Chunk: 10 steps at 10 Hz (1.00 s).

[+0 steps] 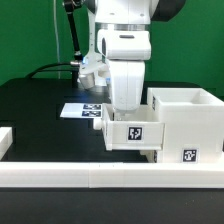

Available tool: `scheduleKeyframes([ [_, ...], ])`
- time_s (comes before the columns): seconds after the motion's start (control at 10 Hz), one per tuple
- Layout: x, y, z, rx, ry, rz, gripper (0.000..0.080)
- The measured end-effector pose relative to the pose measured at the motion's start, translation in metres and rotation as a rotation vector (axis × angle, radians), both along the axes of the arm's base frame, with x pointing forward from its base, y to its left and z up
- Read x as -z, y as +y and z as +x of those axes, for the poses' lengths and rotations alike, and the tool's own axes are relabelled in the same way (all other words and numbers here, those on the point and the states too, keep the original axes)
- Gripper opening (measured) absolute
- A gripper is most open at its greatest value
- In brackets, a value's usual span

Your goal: Assemble drawer

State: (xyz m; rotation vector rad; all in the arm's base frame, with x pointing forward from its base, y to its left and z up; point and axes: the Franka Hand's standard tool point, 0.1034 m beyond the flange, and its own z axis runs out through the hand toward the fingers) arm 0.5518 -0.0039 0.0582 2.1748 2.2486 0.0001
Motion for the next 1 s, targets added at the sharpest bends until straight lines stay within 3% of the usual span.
scheduleKeyframes([
  [1.0,0.003,0.0079,-0.0042,0.005,0.002,0.001,0.0042],
])
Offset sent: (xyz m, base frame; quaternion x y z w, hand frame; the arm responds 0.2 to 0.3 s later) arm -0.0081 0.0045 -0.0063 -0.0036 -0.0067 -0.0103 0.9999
